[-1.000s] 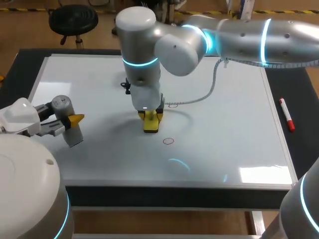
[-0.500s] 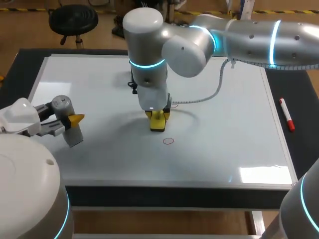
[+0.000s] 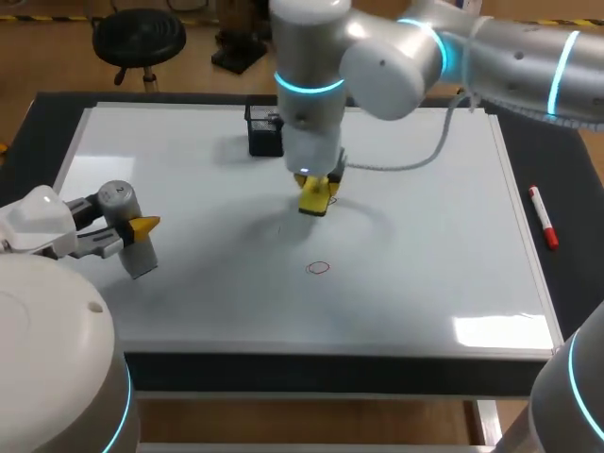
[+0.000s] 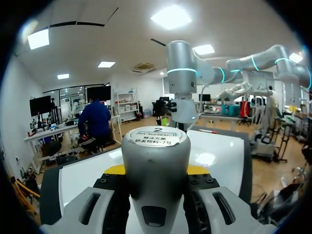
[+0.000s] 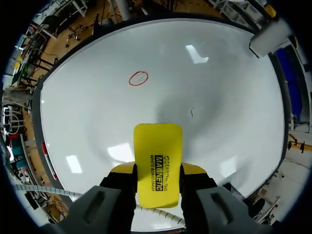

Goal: Pick up the inspection probe, press it on each red-marked spot on the whiteboard one by one, put down the probe, pick up the eraser, and wipe off all the red marks.

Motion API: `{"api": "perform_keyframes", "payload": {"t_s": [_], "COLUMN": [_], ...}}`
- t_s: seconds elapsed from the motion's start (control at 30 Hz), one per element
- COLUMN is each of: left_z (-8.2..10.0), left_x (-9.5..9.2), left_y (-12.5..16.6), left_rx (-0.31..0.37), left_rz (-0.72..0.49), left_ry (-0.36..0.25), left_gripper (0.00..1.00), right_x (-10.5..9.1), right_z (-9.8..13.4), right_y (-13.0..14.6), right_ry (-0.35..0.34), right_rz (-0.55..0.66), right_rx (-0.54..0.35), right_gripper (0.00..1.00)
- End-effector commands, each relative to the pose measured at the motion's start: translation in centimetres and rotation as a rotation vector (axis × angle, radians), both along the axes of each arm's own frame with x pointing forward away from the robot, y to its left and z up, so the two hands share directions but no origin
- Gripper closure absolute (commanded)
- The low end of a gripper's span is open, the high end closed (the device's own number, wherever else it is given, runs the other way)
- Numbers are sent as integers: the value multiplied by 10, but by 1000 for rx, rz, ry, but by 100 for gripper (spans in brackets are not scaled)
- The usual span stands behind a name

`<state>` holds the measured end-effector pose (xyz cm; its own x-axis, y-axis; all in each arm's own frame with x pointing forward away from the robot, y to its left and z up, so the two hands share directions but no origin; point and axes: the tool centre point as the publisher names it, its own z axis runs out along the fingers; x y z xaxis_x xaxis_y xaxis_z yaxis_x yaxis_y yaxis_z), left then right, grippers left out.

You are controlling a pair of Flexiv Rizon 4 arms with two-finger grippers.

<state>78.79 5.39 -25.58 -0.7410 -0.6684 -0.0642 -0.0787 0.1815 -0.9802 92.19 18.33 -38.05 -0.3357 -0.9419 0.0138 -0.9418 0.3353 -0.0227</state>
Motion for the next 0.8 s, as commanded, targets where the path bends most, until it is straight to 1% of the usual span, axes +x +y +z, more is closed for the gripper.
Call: {"api": "perform_keyframes", "payload": {"t_s": [0.03,0.2,0.27,0.43,0.57,0.8], "left_z": [1,1,1,1,1,1], "left_x": [0,0,0,0,0,0], "left_y": [0,0,0,0,0,0], "left_rx": [1,1,1,1,1,1], "left_rz": [0,0,0,0,0,0], "left_ry": [0,0,0,0,0,0], "left_gripper": [100,100,100,100,100,100], "right_x": [6,13,15,17,16,8], "right_z": [5,4,3,1,2,1], "right_y": [-32,-68,-83,-119,-145,-181], "right_ry": [-2,6,8,9,8,9], "right_rz": [-46,-154,-193,-289,-367,-478], "right_rx": [35,34,19,4,12,9], "right_gripper": [100,100,100,100,100,100]}}
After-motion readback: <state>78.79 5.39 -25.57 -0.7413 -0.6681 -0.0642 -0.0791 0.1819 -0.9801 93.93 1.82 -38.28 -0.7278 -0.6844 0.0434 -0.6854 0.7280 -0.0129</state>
